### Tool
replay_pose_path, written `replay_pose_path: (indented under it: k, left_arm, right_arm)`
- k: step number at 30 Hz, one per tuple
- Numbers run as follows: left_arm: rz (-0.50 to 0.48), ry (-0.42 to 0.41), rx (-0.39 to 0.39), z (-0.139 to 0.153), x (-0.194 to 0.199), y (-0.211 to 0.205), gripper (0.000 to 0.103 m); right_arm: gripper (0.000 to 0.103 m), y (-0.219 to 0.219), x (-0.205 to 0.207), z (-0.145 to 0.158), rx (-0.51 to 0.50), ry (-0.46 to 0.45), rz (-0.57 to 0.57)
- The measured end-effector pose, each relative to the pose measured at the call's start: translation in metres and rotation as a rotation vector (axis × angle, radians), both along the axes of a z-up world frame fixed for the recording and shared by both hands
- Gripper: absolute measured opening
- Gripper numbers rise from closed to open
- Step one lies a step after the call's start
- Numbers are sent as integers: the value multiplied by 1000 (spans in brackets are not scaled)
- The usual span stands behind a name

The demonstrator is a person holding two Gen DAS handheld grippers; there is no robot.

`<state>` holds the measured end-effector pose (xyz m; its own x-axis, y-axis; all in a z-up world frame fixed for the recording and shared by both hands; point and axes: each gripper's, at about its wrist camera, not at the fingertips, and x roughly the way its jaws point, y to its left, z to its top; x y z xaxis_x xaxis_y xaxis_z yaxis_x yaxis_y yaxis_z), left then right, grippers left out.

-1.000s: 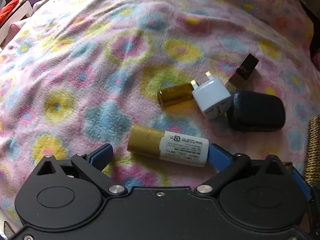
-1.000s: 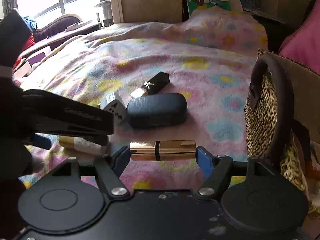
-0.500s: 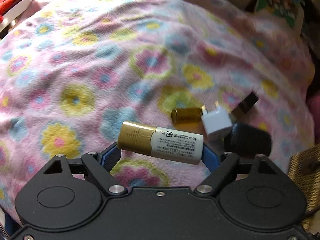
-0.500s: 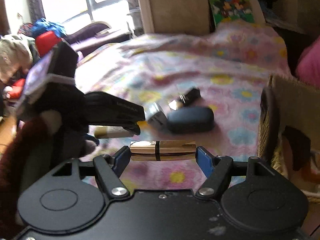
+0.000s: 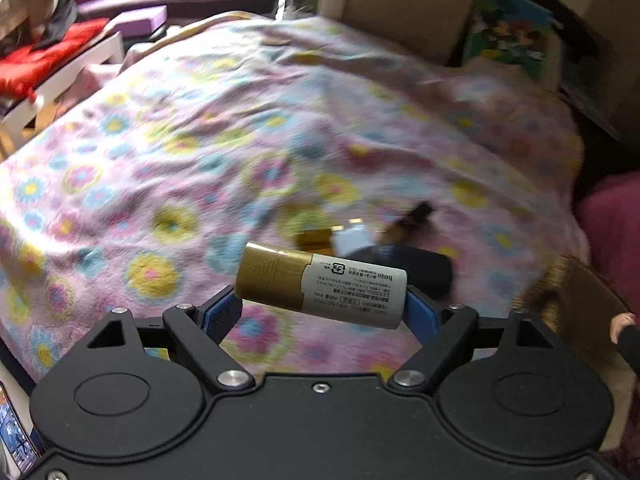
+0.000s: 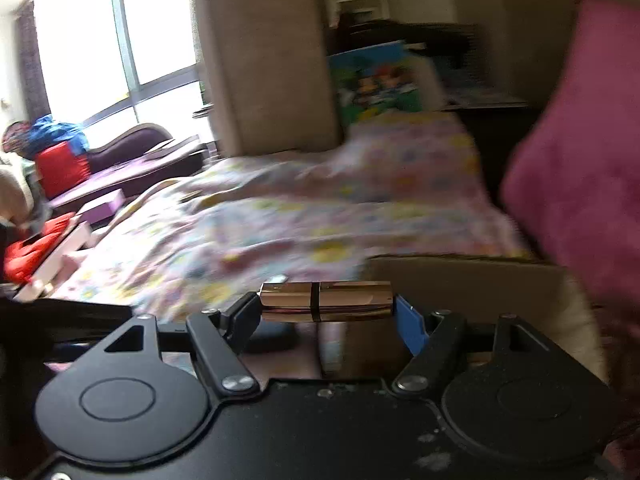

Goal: Organize rigid objects
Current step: 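Lift the bottle with the left tool while the right tool carries the lipstick to the basket, then open both tools over the basket to drop the bottle and lipstick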

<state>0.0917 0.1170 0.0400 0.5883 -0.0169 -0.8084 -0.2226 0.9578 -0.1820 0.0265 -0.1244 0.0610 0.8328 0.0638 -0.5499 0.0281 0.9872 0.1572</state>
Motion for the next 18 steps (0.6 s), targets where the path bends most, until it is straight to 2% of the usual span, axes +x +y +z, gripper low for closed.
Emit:
replay_pose_path:
  k: [7, 12, 18]
  left_arm:
    - [-158, -70, 1, 40, -8, -69, 81]
    - [-242, -63, 31, 44, -7, -113, 81]
    - [-306, -54, 62, 44, -2, -147, 81]
  right_arm:
    - [72, -52, -5, -9, -16, 43, -118]
    - [72, -77, 0, -18, -9, 78, -163]
    - [72, -97, 1, -18, 6, 70, -198]
